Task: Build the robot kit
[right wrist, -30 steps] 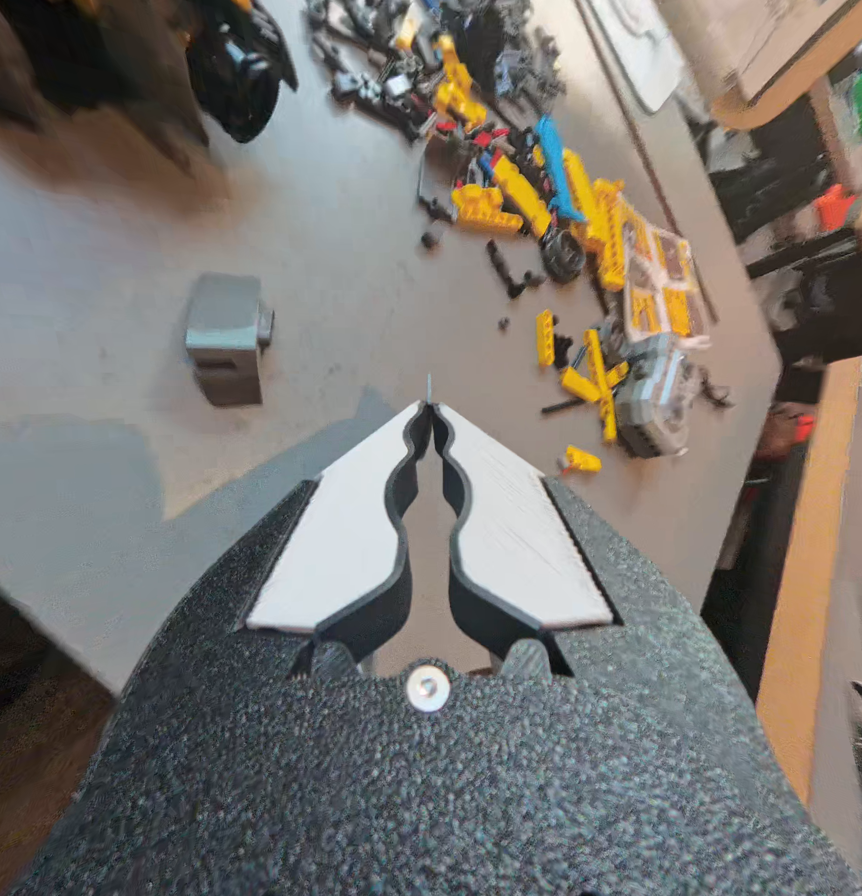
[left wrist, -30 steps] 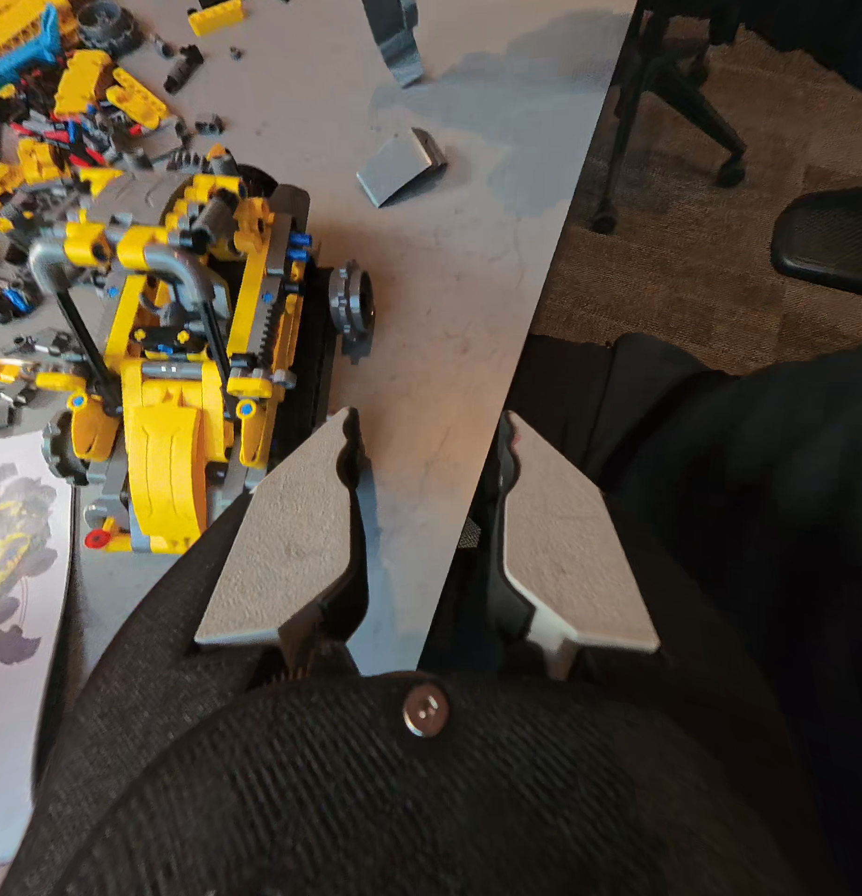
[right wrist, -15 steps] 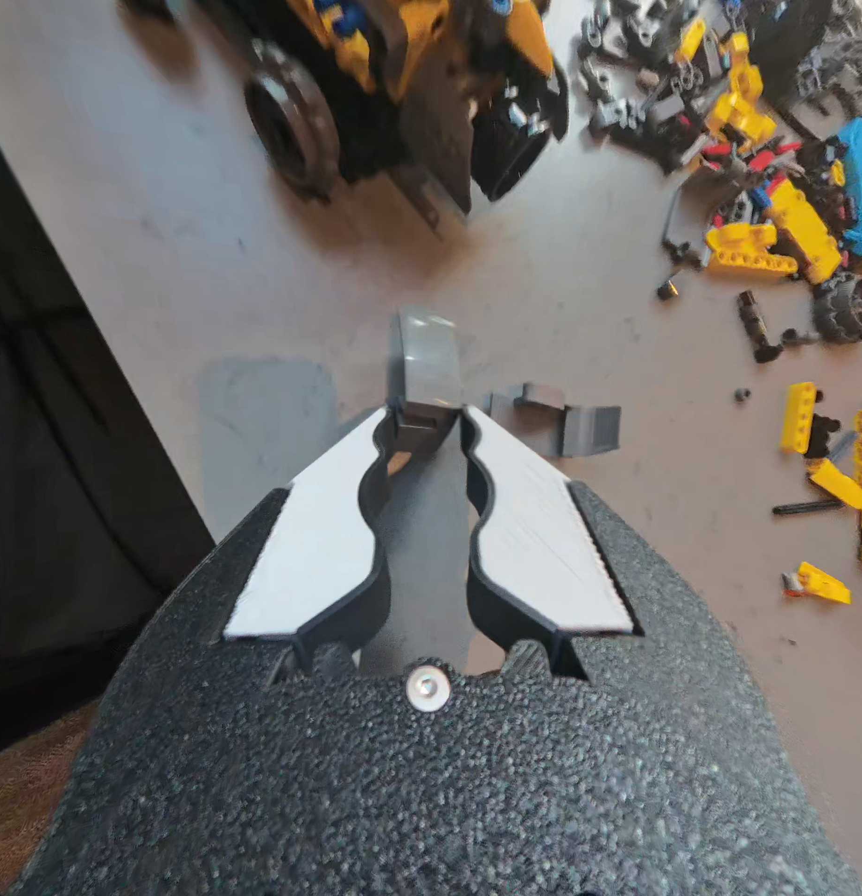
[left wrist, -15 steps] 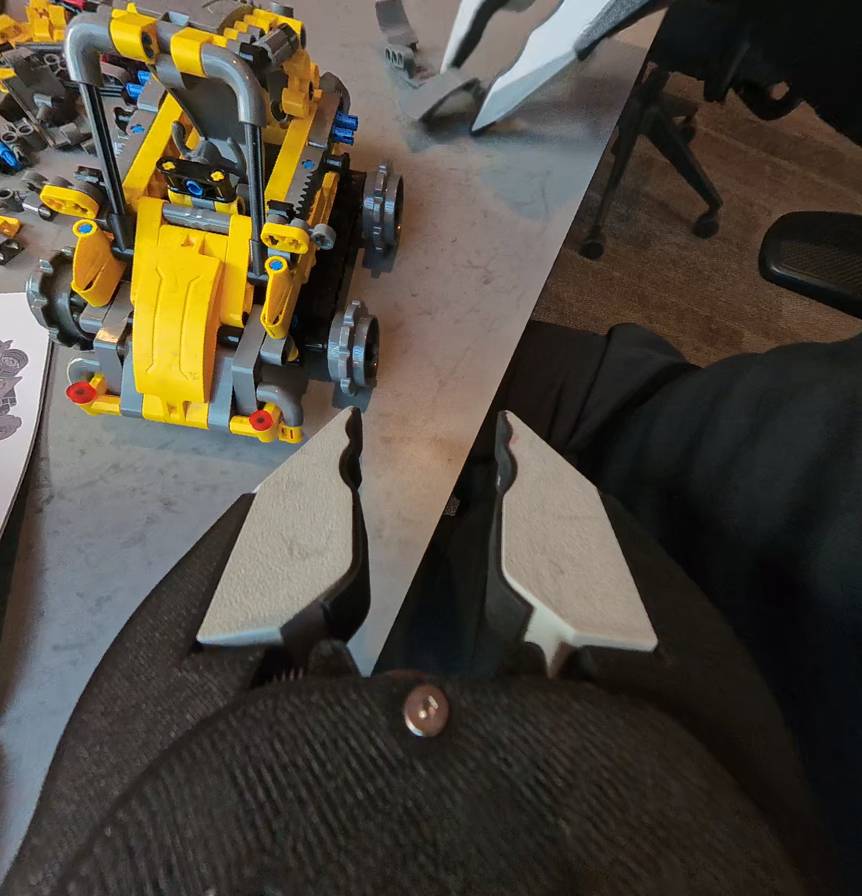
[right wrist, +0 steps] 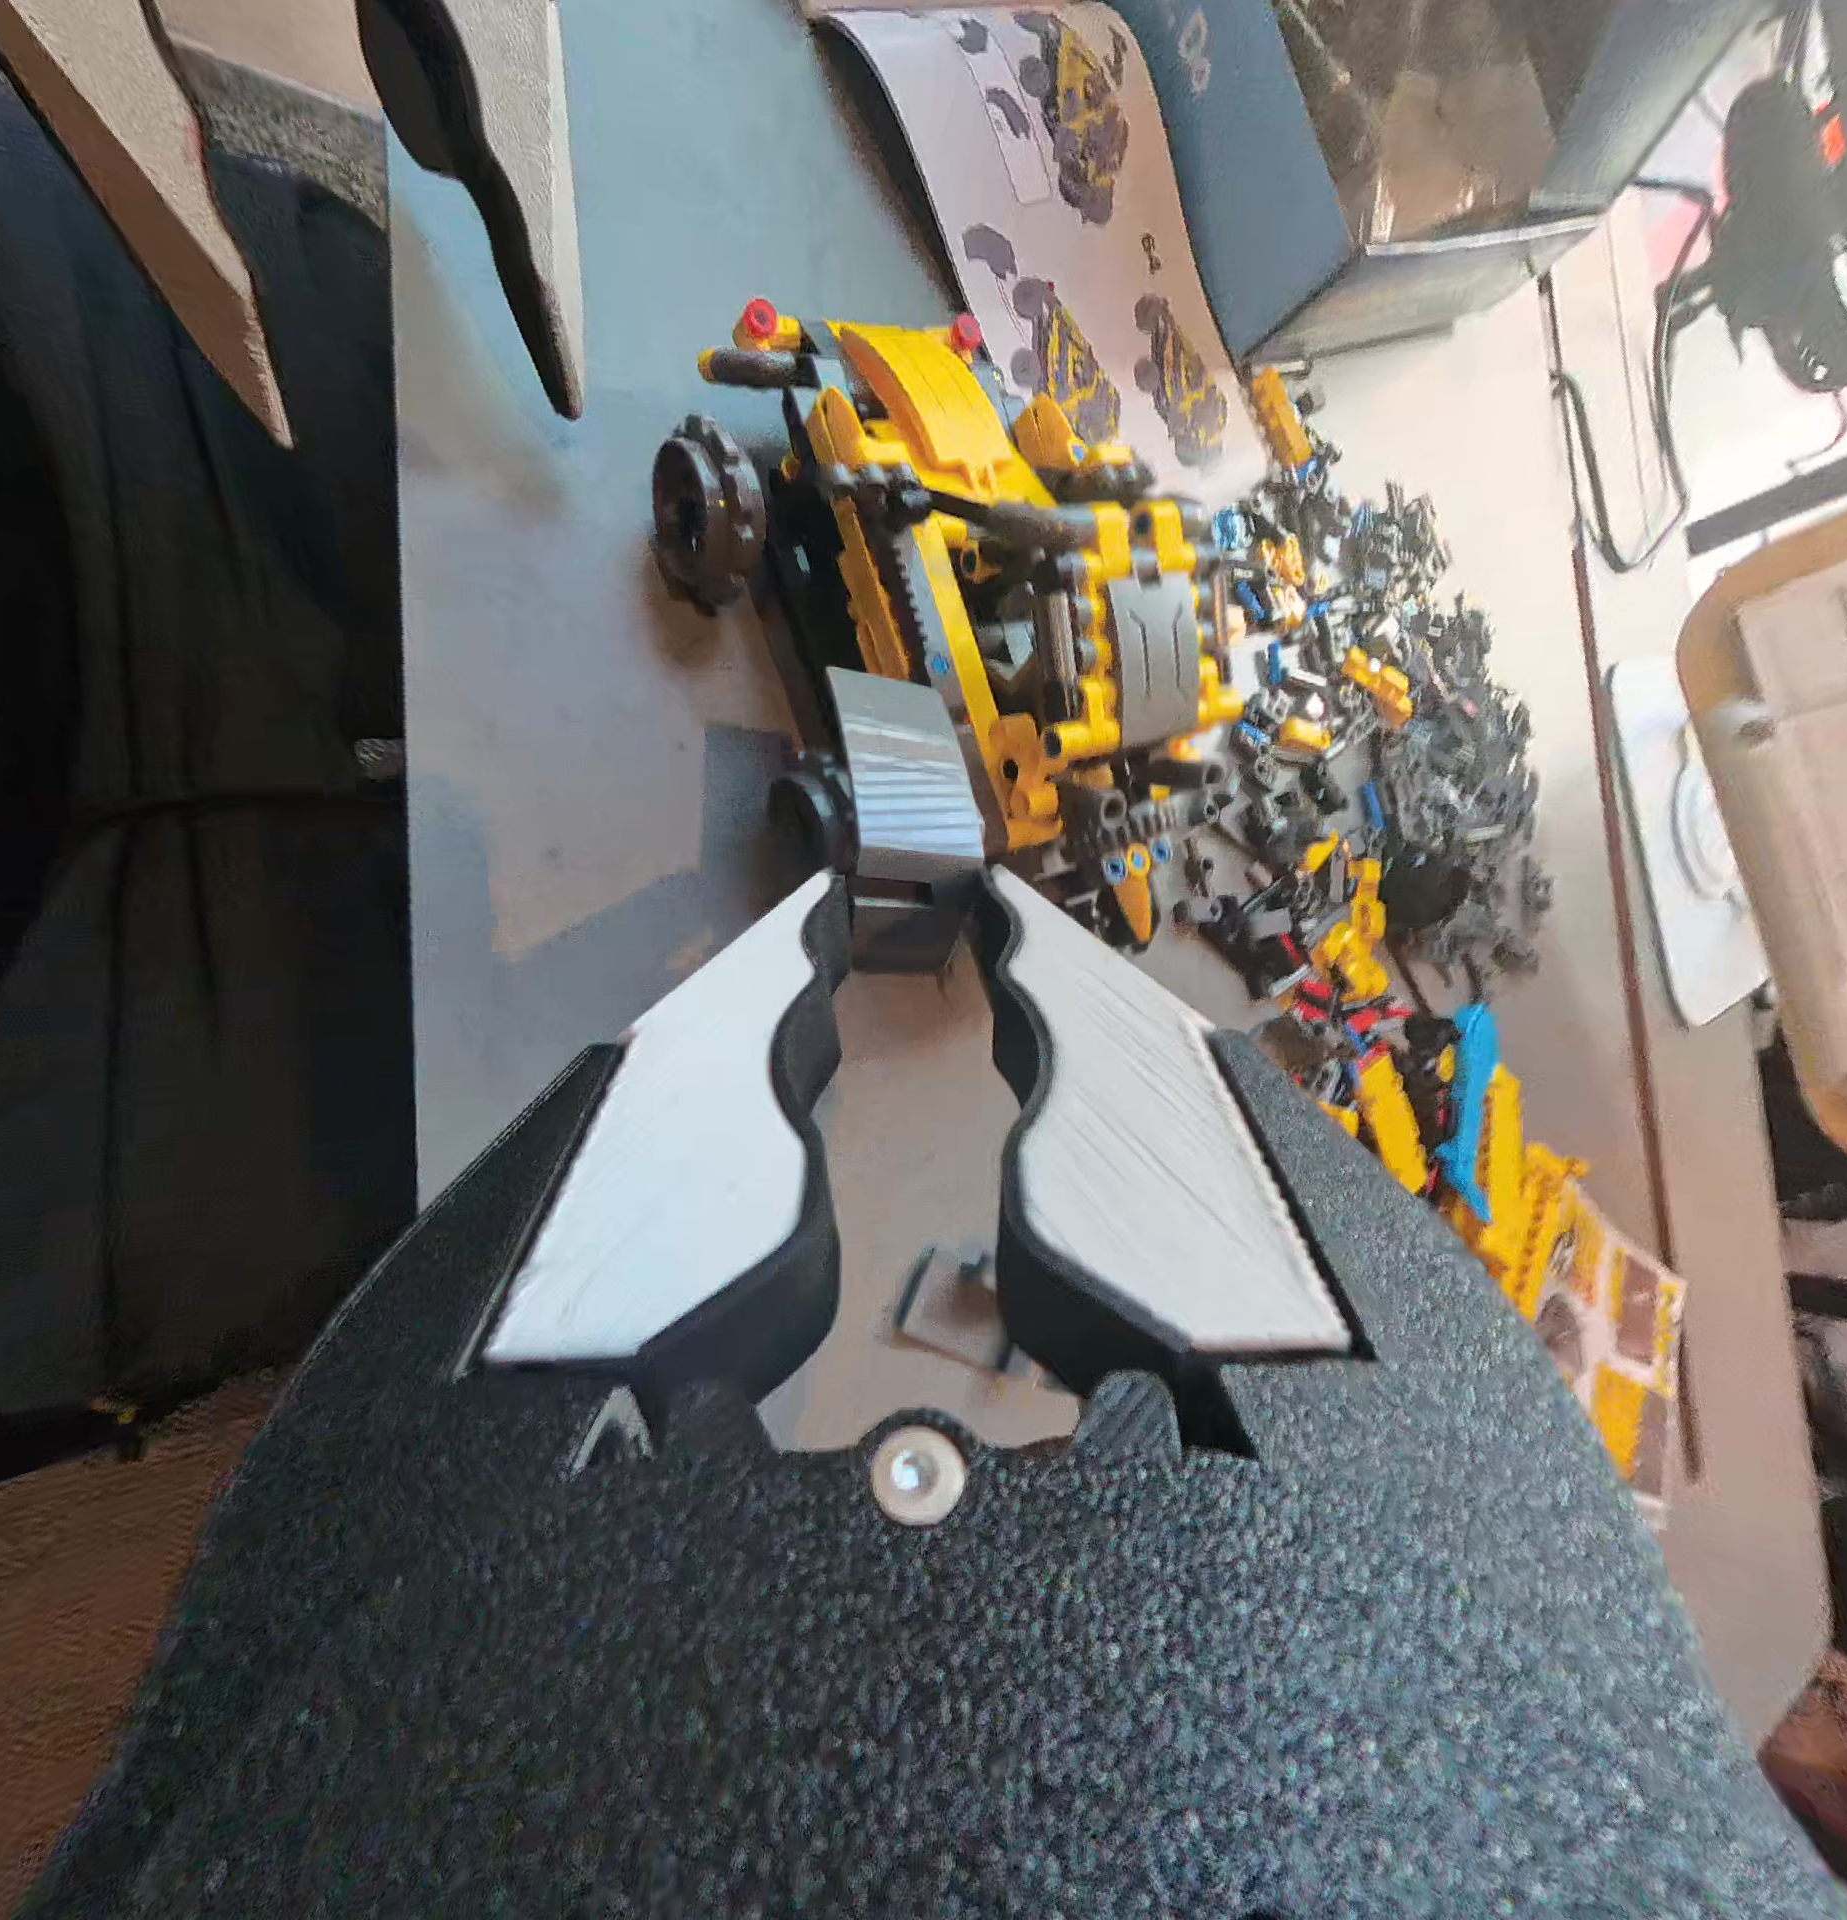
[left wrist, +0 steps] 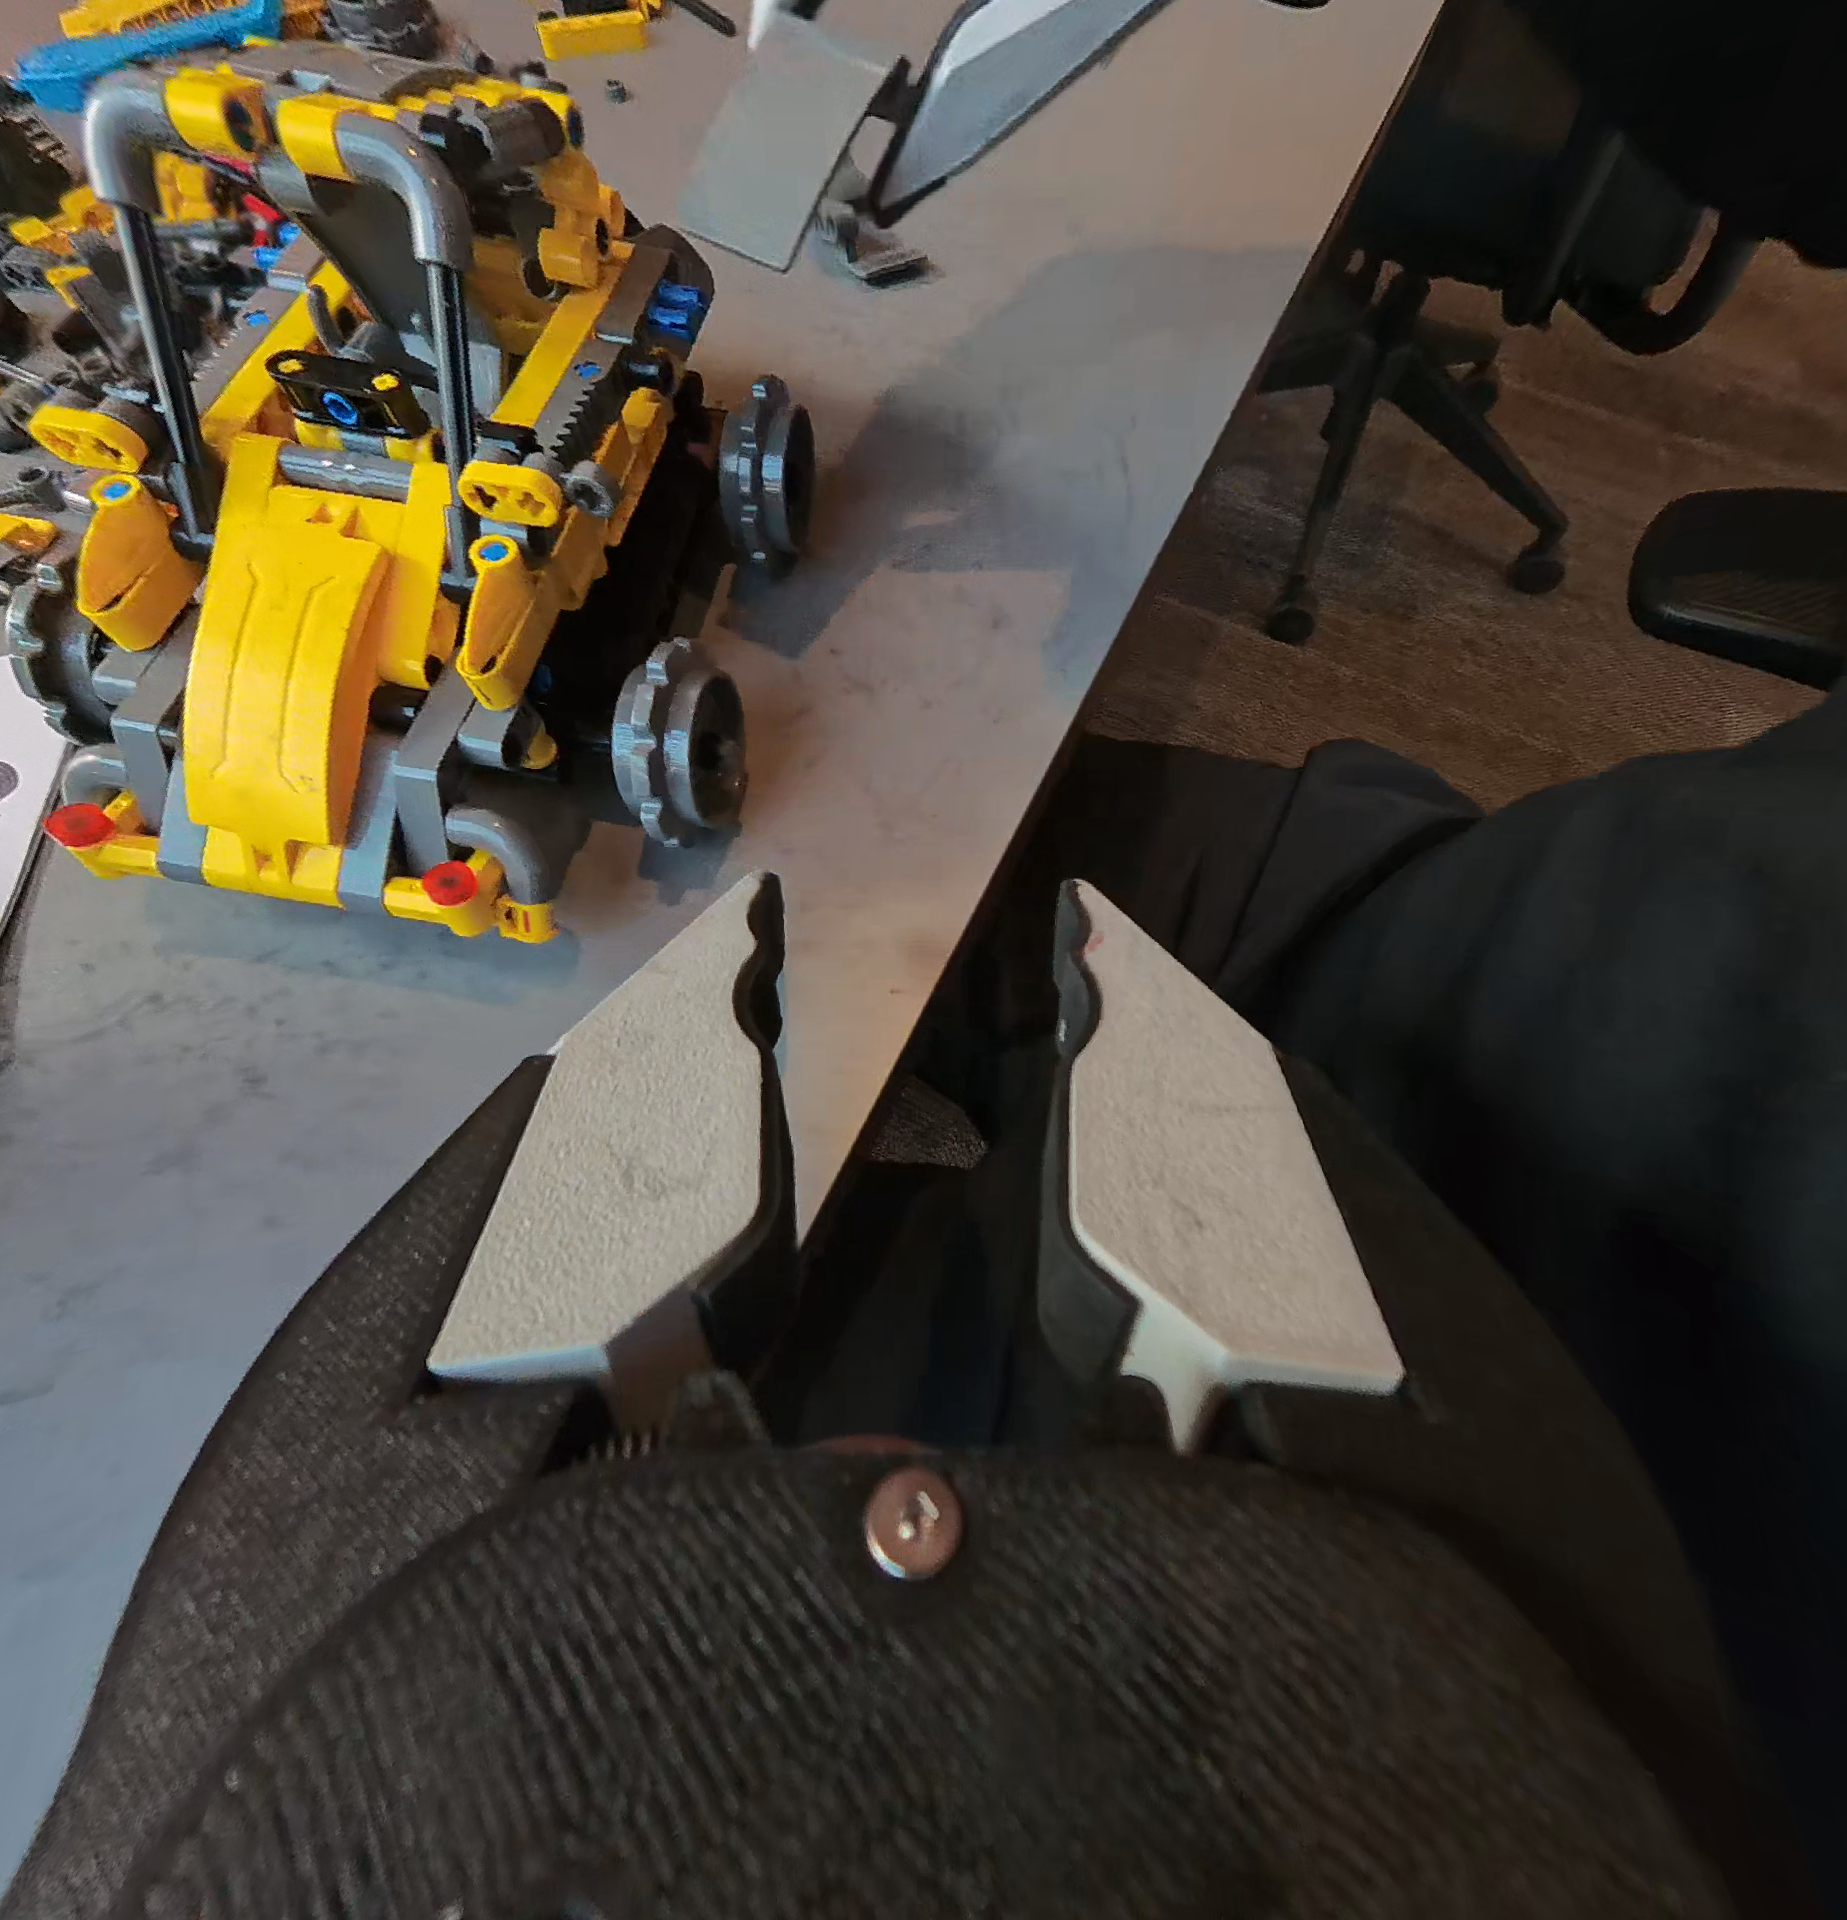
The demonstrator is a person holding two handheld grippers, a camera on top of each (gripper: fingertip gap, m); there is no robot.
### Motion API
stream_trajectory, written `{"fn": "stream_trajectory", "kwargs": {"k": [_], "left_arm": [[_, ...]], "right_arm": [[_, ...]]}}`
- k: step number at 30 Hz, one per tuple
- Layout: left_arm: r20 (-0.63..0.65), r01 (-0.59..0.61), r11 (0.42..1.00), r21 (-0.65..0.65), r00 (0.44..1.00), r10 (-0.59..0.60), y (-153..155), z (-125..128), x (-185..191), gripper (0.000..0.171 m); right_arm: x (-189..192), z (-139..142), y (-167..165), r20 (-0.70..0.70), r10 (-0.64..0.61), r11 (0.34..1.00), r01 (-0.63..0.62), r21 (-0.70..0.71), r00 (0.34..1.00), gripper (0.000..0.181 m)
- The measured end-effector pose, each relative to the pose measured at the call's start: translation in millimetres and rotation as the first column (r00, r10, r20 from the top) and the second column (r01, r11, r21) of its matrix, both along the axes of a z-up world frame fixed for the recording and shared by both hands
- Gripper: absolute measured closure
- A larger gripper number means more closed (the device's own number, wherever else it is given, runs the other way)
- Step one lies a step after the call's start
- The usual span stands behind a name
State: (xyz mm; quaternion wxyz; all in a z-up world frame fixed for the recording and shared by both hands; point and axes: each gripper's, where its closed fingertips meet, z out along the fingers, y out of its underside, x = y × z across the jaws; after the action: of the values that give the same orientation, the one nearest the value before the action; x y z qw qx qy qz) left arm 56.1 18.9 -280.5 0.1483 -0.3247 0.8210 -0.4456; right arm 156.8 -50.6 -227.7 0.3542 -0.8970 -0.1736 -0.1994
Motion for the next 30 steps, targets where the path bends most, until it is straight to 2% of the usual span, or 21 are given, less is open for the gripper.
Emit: {"fn": "stream_trajectory", "kwargs": {"k": [3, 8, 12, 18, 24, 27, 30], "left_arm": [[0.022, -0.005, 1.0, 0.022, 1.0, 0.004, 0.7, -3.1, -0.6, 0.123], [0.039, -0.015, 0.999, 0.041, 0.999, 0.013, 3.8, -5.6, 2.4, 0.123], [0.041, -0.023, 0.999, 0.036, 0.999, 0.021, 5.3, -7.3, 4.2, 0.124], [0.087, -0.036, 0.999, 0.035, 0.996, 0.033, 5.4, 2.4, 11.0, 0.124], [0.281, -0.073, 0.989, 0.128, 0.959, 0.034, -5.1, 36.4, 38.3, 0.129], [0.379, -0.079, 0.964, 0.255, 0.925, -0.025, -14.6, 45.2, 53.8, 0.131], [0.457, -0.086, 0.93, 0.358, 0.884, -0.094, -27.0, 51.8, 68.5, 0.136]], "right_arm": [[-4.9, 0.6, 13.3, 0.07, 0.059, 0.998, -0.057, -0.028, 0.996, 0.16], [-4.7, -3.6, 19.7, 0.152, 0.074, 0.994, -0.061, -0.088, 0.986, 0.16], [-1.3, -0.4, 21.7, 0.103, 0.015, 1.0, -0.014, -0.015, 0.995, 0.16], [-8.9, -4.2, 22.0, -0.004, 0.022, 0.993, -0.021, 0.117, 1.0, 0.16], [-12.4, -10.1, 24.1, -0.108, 0.053, 0.969, -0.025, 0.245, 0.993, 0.159], [-6.9, -15.5, 21.4, -0.136, 0.048, 0.964, -0.01, 0.267, 0.99, 0.163], [-4.3, -19.5, 17.7, -0.162, 0.058, 0.956, -0.009, 0.292, 0.985, 0.16]]}}
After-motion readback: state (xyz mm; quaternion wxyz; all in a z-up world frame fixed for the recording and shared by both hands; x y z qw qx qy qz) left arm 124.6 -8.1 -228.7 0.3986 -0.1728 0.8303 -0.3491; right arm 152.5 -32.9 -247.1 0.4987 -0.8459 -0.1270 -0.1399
